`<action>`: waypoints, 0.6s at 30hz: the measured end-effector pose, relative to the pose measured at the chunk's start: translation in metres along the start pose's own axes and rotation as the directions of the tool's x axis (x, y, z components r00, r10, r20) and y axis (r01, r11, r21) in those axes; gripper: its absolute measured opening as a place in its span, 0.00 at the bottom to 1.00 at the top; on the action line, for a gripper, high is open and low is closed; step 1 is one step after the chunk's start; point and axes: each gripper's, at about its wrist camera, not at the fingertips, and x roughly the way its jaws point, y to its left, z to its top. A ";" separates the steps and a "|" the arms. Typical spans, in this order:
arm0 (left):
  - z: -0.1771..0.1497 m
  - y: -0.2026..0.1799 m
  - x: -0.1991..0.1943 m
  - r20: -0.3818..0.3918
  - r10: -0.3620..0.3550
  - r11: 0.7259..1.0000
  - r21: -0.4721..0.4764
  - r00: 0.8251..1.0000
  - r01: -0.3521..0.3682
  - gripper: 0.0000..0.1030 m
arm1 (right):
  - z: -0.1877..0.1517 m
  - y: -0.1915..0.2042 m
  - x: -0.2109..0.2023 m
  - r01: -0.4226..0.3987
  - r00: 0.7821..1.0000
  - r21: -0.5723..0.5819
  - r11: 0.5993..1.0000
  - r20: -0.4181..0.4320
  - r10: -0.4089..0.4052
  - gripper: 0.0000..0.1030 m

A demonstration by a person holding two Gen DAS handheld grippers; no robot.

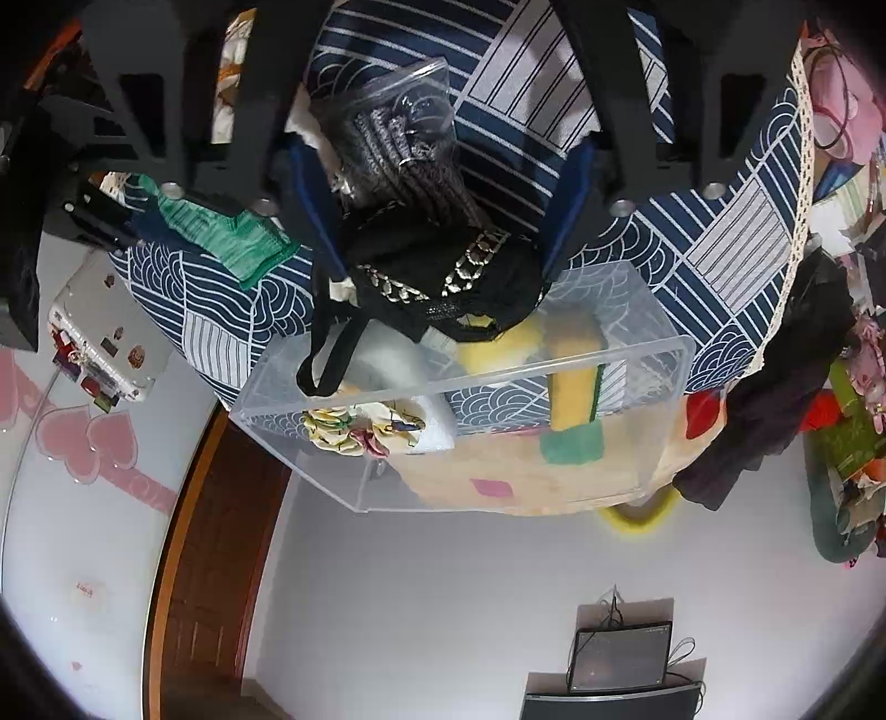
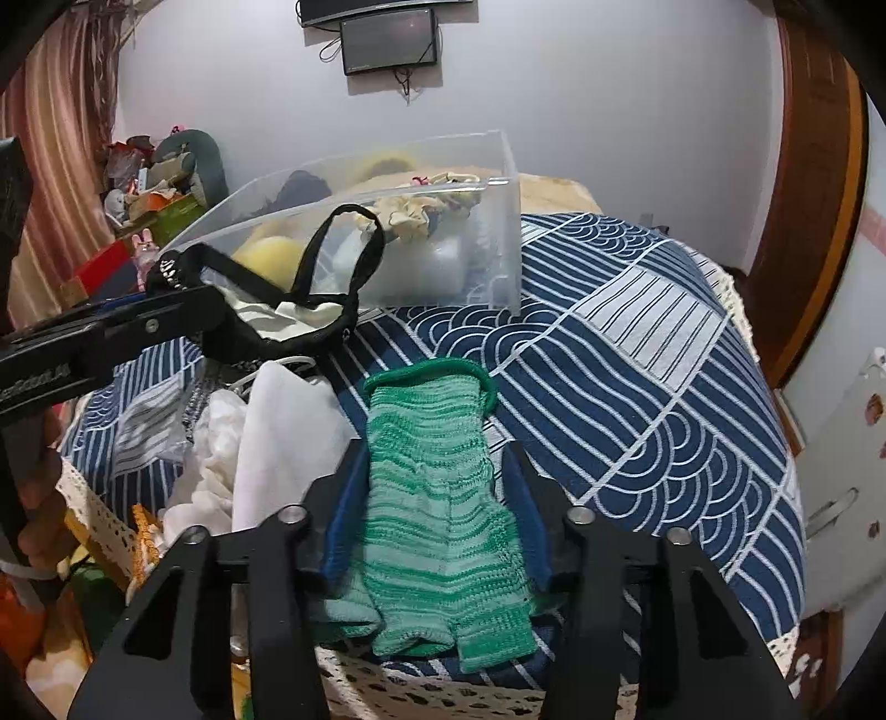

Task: Organize soft objects
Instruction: 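Grasp the black chain-strap bag with the left tool while the right tool grasps the green knit glove, then lower the black bag into the box with the left tool while the right tool drops the green glove in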

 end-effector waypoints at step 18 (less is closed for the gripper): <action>0.001 0.014 -0.047 0.098 -0.016 0.998 -0.056 0.995 0.021 0.30 | 0.012 -0.004 -0.026 0.024 0.995 0.007 1.000 0.098 -0.024 0.10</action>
